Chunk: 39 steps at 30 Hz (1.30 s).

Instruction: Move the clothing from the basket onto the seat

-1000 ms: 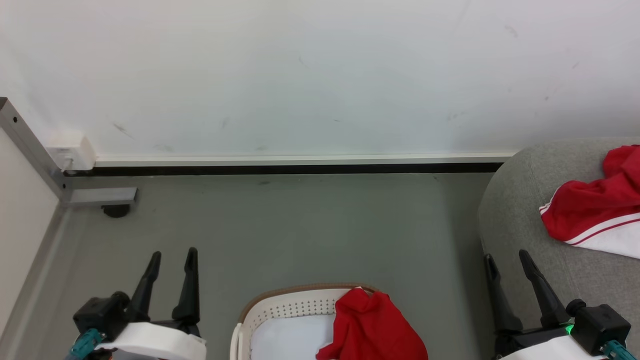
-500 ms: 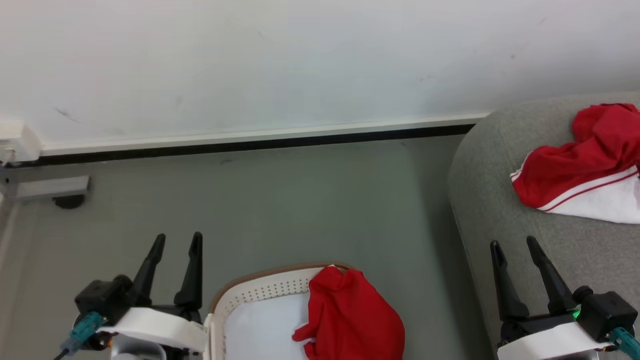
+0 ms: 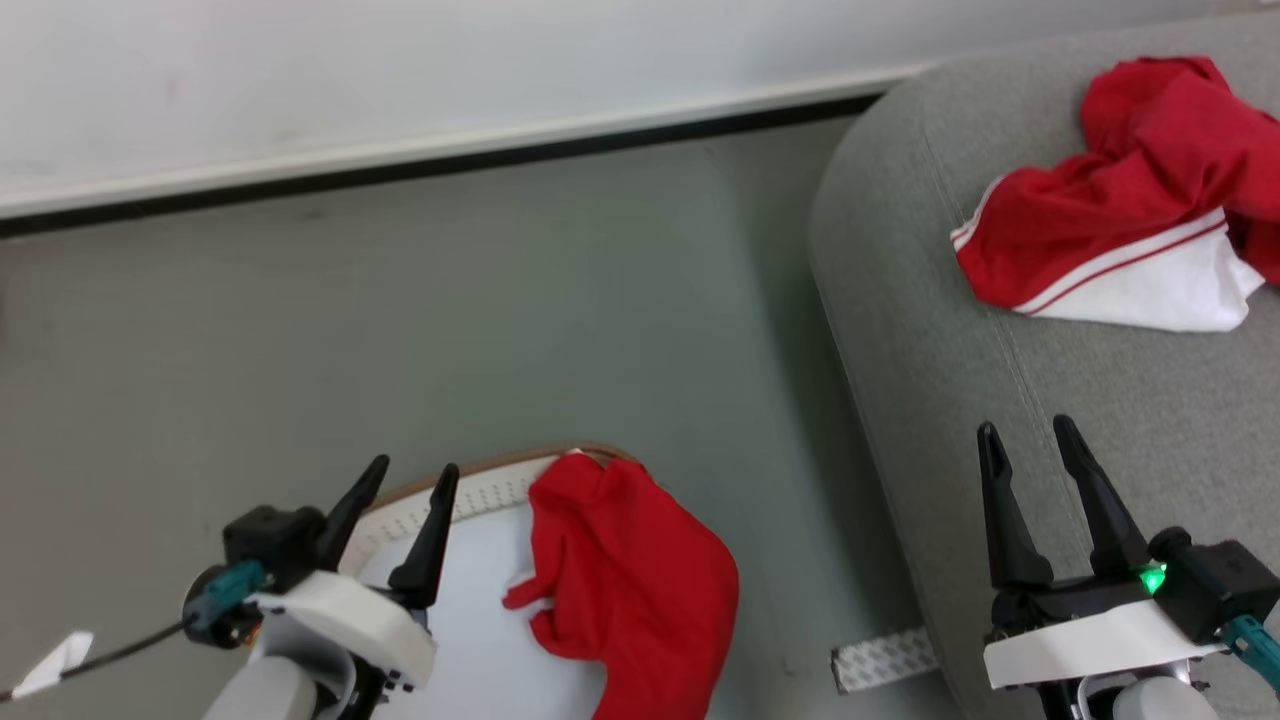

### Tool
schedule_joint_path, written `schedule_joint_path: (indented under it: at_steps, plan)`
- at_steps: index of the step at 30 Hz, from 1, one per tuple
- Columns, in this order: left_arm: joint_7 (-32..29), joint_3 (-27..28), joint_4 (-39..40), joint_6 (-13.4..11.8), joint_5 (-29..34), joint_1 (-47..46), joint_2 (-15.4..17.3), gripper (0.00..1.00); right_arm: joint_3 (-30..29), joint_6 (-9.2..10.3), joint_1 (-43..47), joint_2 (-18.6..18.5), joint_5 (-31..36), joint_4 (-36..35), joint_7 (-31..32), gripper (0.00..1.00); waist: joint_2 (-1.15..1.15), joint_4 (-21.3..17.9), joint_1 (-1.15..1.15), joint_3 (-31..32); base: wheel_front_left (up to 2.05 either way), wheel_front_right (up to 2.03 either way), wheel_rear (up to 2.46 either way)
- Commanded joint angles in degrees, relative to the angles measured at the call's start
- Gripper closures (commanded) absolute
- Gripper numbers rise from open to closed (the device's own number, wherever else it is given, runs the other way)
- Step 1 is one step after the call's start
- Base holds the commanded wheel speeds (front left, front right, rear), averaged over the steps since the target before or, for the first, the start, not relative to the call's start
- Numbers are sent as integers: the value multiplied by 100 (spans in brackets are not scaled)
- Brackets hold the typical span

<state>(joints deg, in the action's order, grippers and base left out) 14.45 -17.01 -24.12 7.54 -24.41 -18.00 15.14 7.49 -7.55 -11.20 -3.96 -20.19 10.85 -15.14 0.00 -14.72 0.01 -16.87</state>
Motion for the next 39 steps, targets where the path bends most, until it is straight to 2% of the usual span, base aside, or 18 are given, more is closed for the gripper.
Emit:
schedule_joint_path:
  at_steps: [1,9,11,18,24,32,39]
  plan:
    - [-99,-207,-181,-11,-92,-226,143,0,23,13,-120,25,34,-69,-1,0,0,-256,-1,-380,0,0,0]
    - [-584,-1193,-1073,-11,-519,-1059,471,0,-28,13,-341,107,42,-352,0,0,0,-508,-1,-1086,0,0,0]
    - [-650,-1301,-1184,-11,-571,-1175,517,0,-27,13,-373,109,-25,-413,0,0,0,-539,-1,-1192,0,0,0]
    - [-1103,-2190,-1930,-10,-1062,-1946,723,0,-68,13,-693,110,-389,-877,-1,0,0,-795,-1,-2030,0,0,0]
    - [-1329,-2554,-2300,-10,-1576,-2387,863,0,-129,13,-904,111,-652,-1130,-1,0,0,-977,-1,-2596,0,0,0]
    - [-1621,-3015,-2399,-10,-2192,-2744,1095,0,-32,13,-976,110,-820,-1367,-1,0,0,-1181,-1,-2954,0,0,0]
    - [-1692,-3501,-2522,-10,-2398,-3044,1289,0,82,13,-993,110,-1005,-1398,-1,0,0,-1300,-1,-3147,0,0,0]
